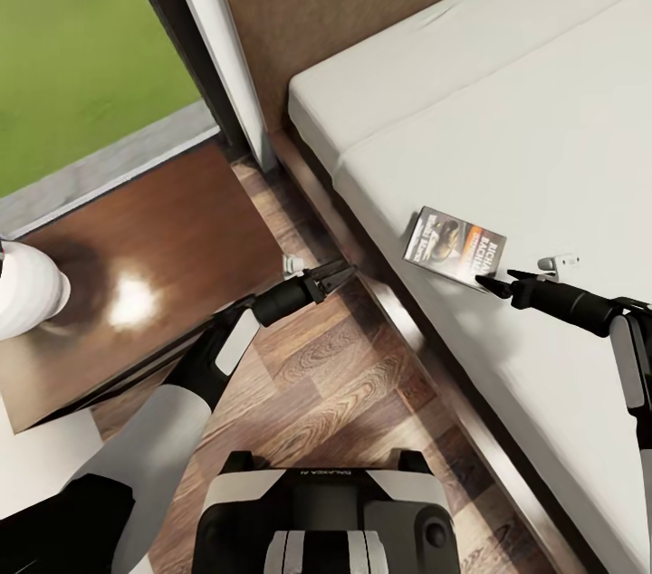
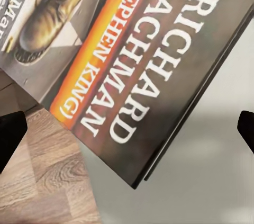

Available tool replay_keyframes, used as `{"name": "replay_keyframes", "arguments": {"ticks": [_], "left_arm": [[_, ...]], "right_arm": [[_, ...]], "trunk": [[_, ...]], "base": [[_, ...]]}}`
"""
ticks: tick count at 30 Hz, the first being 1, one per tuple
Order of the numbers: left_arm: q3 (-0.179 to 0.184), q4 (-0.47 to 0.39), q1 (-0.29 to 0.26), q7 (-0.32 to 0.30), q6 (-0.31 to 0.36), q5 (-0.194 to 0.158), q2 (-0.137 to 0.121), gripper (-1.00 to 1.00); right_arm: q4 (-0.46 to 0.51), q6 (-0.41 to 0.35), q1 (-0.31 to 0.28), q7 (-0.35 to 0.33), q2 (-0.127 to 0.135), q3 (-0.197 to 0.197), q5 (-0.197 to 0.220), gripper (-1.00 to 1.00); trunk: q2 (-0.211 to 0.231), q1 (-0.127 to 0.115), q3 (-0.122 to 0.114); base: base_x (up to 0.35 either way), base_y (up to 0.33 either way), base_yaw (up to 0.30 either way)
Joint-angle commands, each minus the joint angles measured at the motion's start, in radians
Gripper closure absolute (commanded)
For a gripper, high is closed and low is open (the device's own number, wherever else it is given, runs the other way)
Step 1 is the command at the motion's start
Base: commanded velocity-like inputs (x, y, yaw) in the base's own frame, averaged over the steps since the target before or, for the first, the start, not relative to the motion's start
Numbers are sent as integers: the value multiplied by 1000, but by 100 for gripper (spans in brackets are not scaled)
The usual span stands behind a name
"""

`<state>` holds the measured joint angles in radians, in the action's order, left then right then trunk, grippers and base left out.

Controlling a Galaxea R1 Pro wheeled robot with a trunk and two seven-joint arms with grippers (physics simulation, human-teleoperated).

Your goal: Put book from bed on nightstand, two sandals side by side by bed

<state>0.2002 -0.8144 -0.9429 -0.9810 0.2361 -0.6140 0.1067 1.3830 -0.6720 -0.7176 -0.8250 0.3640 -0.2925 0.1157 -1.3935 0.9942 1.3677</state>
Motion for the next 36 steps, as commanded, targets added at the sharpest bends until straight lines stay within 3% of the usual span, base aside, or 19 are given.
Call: {"name": "replay_keyframes", "arguments": {"ticks": [1, 7, 23, 36], "left_arm": [[2, 0, 0, -1, 11, -10, 0, -100], [3, -2, 0, -1, 9, -10, 4, -100], [8, -17, 0, 1, 5, -9, 26, -100], [4, -8, 1, -3, 4, -12, 21, -100]], "right_arm": [[0, -8, 0, 0, 0, -1, 7, -100], [1, -8, 0, 0, 1, -2, 7, -100], [2, -7, 0, 4, 6, -12, 5, -100], [2, -6, 0, 4, 5, -12, 5, -100]], "trunk": [[-8, 4, 4], [-50, 27, 22], [-50, 27, 22], [-50, 27, 22]], "base": [[0, 0, 0], [0, 0, 0], [0, 0, 0], [0, 0, -9]]}}
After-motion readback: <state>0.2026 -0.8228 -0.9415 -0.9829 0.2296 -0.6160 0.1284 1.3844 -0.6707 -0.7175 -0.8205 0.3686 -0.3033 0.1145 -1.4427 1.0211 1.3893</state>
